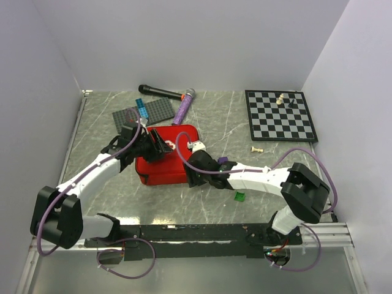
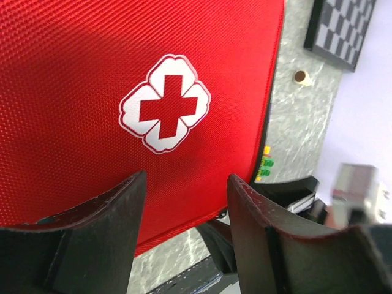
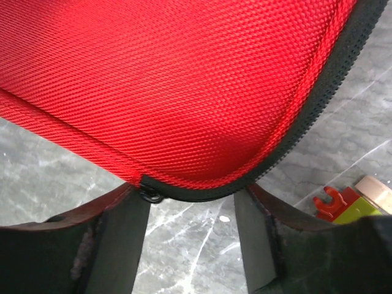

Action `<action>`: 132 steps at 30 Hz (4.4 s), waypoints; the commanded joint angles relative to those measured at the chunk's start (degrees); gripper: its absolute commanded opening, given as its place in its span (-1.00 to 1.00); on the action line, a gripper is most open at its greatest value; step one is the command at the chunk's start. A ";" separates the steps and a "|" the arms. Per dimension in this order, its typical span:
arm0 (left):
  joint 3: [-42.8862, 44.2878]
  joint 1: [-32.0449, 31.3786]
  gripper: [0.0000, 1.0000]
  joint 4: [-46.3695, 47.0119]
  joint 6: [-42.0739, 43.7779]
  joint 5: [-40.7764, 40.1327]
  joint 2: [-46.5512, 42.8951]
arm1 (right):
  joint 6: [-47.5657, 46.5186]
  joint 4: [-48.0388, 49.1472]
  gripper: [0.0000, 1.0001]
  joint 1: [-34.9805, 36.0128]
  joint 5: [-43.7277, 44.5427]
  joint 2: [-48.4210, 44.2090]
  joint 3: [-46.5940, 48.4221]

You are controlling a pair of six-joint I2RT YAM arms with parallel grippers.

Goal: Organize the medicine kit

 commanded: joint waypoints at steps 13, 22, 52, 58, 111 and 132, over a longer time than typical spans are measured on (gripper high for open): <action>-0.75 -0.30 0.18 0.31 4.16 0.67 2.77 | -0.04 6.71 -0.35 2.00 14.54 -1.25 -0.09; -0.49 -0.30 0.15 -0.92 6.44 -0.29 4.44 | -3.47 1.96 -0.65 2.70 16.56 -3.63 -0.01; -9.34 -0.12 0.92 -24.12 -6.73 -20.42 -25.95 | -5.93 -3.05 -1.00 3.14 6.46 -5.65 1.57; -14.55 -0.21 0.87 -21.75 -10.78 -21.65 -27.65 | -6.54 -3.58 -1.00 4.46 5.93 -5.12 2.89; 2.14 19.48 -0.99 -8.30 10.04 -19.98 5.41 | -10.06 -2.09 -1.00 -3.88 2.07 -10.58 -7.57; 8.57 19.83 0.47 -14.36 9.70 -16.12 -1.43 | -12.87 -1.73 -1.00 3.31 -1.89 -7.68 -2.30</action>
